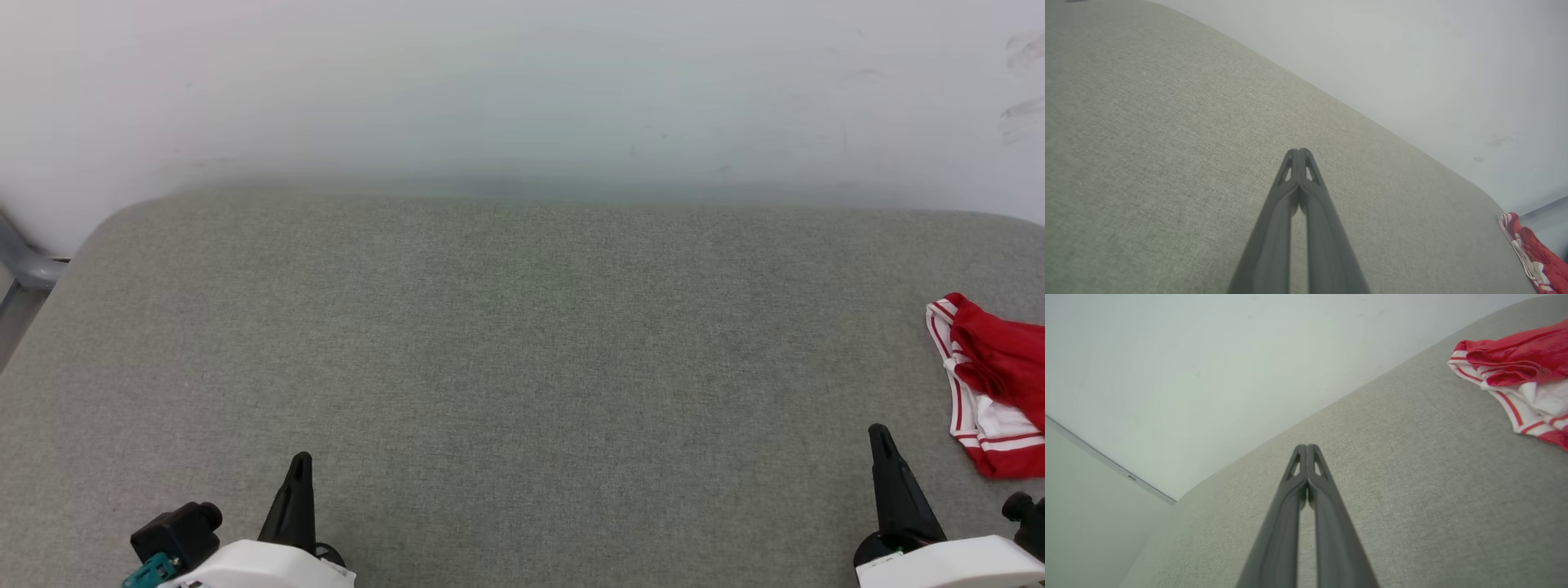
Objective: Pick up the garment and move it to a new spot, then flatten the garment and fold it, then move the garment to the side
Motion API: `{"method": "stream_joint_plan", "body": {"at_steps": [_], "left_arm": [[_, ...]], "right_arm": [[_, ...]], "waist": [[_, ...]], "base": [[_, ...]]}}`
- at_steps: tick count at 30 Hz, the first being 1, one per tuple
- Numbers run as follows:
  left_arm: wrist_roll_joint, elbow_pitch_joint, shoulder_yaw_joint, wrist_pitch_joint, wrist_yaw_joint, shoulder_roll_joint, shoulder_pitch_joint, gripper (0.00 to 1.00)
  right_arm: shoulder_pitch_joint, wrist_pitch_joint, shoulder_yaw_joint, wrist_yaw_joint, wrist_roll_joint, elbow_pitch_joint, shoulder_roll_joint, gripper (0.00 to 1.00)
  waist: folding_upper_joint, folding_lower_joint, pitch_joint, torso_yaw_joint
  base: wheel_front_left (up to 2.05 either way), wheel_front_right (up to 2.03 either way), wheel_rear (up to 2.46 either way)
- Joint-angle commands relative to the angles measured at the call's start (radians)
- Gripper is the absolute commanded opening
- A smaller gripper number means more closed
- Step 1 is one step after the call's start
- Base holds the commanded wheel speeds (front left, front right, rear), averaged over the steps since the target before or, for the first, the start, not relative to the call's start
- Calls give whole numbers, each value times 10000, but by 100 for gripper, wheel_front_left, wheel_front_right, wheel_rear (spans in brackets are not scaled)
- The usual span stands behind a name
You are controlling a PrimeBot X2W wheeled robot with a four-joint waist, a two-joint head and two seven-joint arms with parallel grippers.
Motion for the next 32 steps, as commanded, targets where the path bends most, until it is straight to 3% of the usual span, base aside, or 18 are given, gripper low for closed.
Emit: {"method": "stream_joint_plan", "body": {"at_steps": [1, 32], "left_arm": [[-399, -79, 78, 60, -61, 29, -258, 0], [-4456, 304, 642, 973, -646, -145, -864, 0]], "right_arm": [[-287, 57, 0, -3, 391, -64, -103, 0], [-979, 869, -38, -4, 4268, 572, -140, 0]], "waist": [[0, 0, 0, -5], [0, -1, -8, -113]], "base": [[0, 0, 0], [0, 0, 0]]}}
